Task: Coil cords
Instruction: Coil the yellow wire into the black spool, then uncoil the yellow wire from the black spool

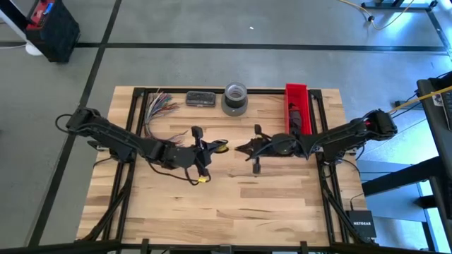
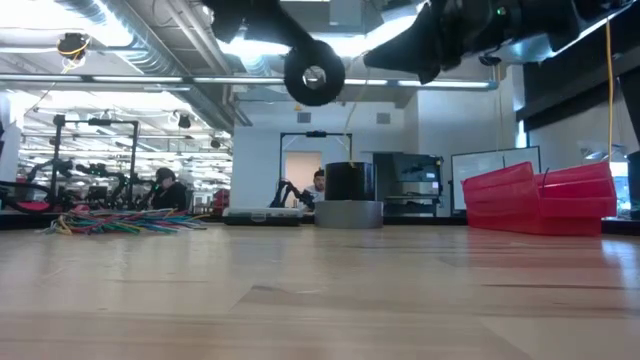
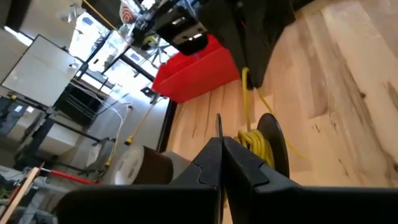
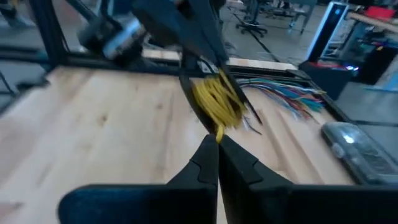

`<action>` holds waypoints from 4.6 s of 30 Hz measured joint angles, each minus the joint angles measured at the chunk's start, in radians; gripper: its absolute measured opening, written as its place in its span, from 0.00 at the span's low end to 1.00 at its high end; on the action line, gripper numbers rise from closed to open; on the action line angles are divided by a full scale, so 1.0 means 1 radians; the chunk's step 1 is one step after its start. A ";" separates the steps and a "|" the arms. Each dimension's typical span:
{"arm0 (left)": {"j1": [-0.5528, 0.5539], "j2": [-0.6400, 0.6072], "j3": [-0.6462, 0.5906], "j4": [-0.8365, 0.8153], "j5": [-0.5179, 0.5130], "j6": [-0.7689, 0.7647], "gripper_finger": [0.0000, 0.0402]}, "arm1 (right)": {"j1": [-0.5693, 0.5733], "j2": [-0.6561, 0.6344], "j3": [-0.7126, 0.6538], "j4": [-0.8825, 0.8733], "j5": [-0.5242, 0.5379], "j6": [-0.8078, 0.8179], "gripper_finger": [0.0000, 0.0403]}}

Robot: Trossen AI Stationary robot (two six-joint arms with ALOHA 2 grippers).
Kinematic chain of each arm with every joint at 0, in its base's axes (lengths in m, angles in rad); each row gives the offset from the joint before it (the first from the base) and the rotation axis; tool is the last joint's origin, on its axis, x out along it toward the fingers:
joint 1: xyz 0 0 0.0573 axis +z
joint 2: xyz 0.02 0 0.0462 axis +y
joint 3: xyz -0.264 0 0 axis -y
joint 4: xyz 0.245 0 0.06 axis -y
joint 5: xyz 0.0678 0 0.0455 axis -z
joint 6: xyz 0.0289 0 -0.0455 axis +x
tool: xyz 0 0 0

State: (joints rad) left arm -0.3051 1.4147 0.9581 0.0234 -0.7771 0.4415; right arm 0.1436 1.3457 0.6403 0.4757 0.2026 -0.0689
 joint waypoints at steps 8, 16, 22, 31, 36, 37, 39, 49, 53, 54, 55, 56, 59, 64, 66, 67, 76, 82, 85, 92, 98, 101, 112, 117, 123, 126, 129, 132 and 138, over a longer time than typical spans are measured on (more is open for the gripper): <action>0.052 0.033 0.000 0.030 0.088 0.005 0.00 | 0.000 0.001 -0.001 0.039 -0.038 0.115 0.02; 0.058 0.040 0.001 0.053 0.143 -0.015 0.00 | 0.000 0.027 -0.001 0.135 -0.071 0.140 0.02; 0.075 0.050 0.001 0.095 0.152 -0.034 0.00 | 0.000 0.169 0.000 0.361 -0.145 0.108 0.02; 0.091 0.057 -0.001 0.136 0.146 -0.096 0.00 | 0.000 0.214 0.001 0.426 -0.088 0.064 0.02; 0.090 0.057 -0.001 0.134 0.154 -0.090 0.00 | 0.000 0.215 0.001 0.425 -0.086 0.064 0.03; 0.090 0.057 -0.001 0.132 0.160 -0.091 0.00 | 0.000 0.215 0.001 0.426 -0.085 0.064 0.04; 0.090 0.057 -0.001 0.130 0.164 -0.092 0.00 | 0.001 0.216 0.001 0.436 -0.083 0.061 0.09; 0.090 0.055 0.001 0.132 0.170 -0.072 0.00 | 0.016 -0.005 0.053 0.030 -0.063 -0.142 0.38; 0.090 0.055 0.001 0.123 0.169 -0.071 0.00 | 0.022 -0.119 0.069 -0.150 -0.029 -0.146 0.40; 0.089 0.055 0.001 0.119 0.170 -0.070 0.00 | 0.021 -0.139 0.069 -0.187 -0.021 -0.146 0.40; 0.089 0.055 0.001 0.112 0.169 -0.068 0.00 | 0.021 -0.156 0.070 -0.232 -0.010 -0.146 0.40; 0.089 0.055 0.001 0.112 0.169 -0.068 0.00 | 0.021 -0.170 0.070 -0.276 0.008 -0.144 0.40; 0.090 0.059 -0.003 0.108 0.169 -0.068 0.00 | 0.021 -0.181 0.070 -0.368 0.087 -0.104 0.40; 0.089 0.078 -0.004 0.113 0.241 -0.026 0.00 | 0.020 -0.162 0.069 -0.428 0.162 -0.094 0.40; 0.089 0.082 -0.004 0.135 0.287 -0.011 0.00 | 0.020 -0.156 0.069 -0.421 0.189 -0.116 0.40; 0.089 0.083 -0.004 0.132 0.297 -0.008 0.00 | 0.020 -0.155 0.069 -0.418 0.219 -0.155 0.41; 0.083 0.084 -0.004 0.131 0.302 -0.014 0.00 | 0.019 -0.154 0.069 -0.417 0.264 -0.140 0.41; 0.072 0.084 0.002 0.122 0.300 -0.019 0.00 | 0.020 -0.133 0.069 -0.390 -0.012 -0.127 0.41; 0.059 0.081 0.038 0.093 0.288 -0.051 0.00 | 0.021 -0.131 0.069 -0.371 -0.029 -0.149 0.41; 0.070 0.106 0.043 0.037 0.231 -0.042 0.00 | 0.018 -0.110 0.069 -0.379 0.040 -0.152 0.41; 0.061 0.174 0.042 0.146 0.231 0.107 0.00 | 0.020 -0.078 0.069 -0.333 -0.096 -0.229 0.41; 0.049 0.190 0.042 0.154 0.233 0.143 0.00 | 0.019 -0.070 0.069 -0.319 -0.102 -0.249 0.41; 0.005 0.160 0.040 0.209 0.017 0.193 0.00 | 0.042 -0.135 0.081 -0.505 0.052 -0.227 0.40; -0.030 0.112 0.042 0.168 -0.044 0.148 0.00 | 0.096 -0.256 0.120 -0.697 0.185 -0.116 0.37; 0.037 0.089 0.042 0.187 -0.180 0.009 0.00 | 0.069 -0.269 0.080 -0.703 0.198 -0.068 0.31; 0.066 0.095 0.027 0.191 -0.157 -0.024 0.00 | 0.016 -0.235 0.047 -0.641 0.195 -0.075 0.29; 0.060 0.095 0.024 0.203 -0.138 -0.035 0.00 | -0.029 -0.193 0.031 -0.575 0.161 -0.075 0.28; 0.042 0.095 0.023 0.231 -0.136 -0.010 0.00 | -0.057 -0.154 0.031 -0.506 0.092 -0.069 0.28; 0.029 0.095 0.023 0.252 -0.136 0.037 0.00 | -0.066 -0.096 0.030 -0.409 0.048 0.021 0.27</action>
State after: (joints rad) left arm -0.2760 1.5097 0.9813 0.2759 -0.9133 0.4787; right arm 0.0773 1.2493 0.6704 0.0665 0.2507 -0.0479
